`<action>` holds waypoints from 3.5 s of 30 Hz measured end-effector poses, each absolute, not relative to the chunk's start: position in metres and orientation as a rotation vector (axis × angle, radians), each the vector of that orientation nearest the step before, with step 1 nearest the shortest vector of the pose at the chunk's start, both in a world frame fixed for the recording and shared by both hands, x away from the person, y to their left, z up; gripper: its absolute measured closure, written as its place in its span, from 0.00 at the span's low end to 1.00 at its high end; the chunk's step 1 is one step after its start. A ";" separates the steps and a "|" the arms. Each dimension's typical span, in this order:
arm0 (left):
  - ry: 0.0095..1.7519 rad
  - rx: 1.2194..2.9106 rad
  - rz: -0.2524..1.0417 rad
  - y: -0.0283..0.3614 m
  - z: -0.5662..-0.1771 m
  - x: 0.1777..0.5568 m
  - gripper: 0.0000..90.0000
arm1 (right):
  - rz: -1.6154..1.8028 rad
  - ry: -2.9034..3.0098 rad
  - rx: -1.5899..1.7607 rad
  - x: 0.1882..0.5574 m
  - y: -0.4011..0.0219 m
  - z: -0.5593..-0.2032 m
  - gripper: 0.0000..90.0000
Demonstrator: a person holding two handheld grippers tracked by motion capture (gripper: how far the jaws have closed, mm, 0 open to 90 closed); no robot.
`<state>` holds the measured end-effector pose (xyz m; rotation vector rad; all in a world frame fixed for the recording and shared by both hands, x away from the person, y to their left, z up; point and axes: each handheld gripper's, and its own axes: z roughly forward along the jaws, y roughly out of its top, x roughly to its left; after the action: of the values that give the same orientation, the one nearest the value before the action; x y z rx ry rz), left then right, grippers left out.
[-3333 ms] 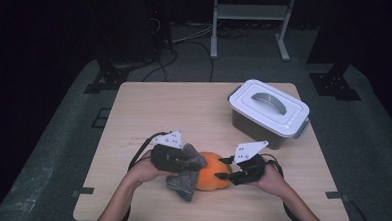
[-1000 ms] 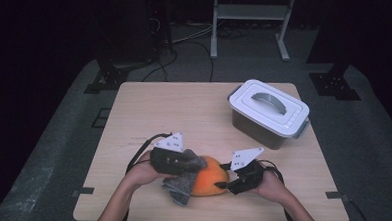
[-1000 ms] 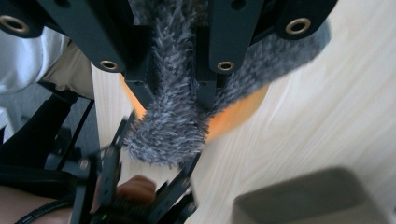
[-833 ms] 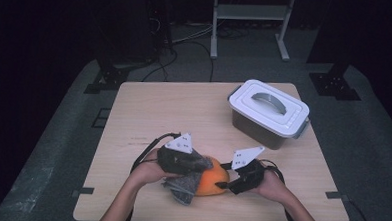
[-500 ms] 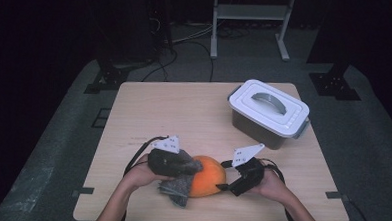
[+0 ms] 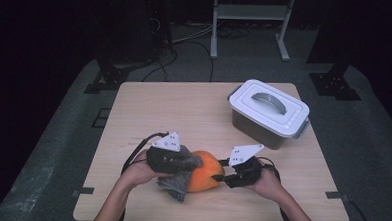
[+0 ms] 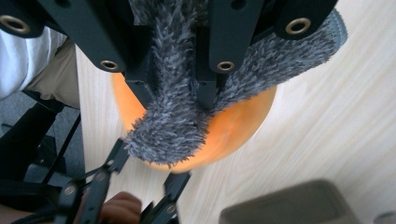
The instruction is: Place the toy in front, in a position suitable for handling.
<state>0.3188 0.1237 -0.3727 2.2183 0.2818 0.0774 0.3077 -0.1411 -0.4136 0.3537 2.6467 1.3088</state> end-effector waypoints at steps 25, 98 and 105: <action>0.343 2.218 0.044 0.130 -0.386 0.329 0.84 | 1.331 2.653 0.375 0.308 -0.146 -0.411 0.39; 0.381 2.216 0.010 0.149 -0.409 0.327 0.83 | 1.314 2.719 0.416 0.312 -0.161 -0.428 0.51; 0.435 2.162 -0.014 0.158 -0.411 0.331 0.83 | 1.315 2.729 0.430 0.312 -0.163 -0.430 0.52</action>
<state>0.3310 0.1580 -0.4109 2.1624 0.4349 -0.0143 0.3121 -0.1634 -0.4300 0.4301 2.7293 1.3150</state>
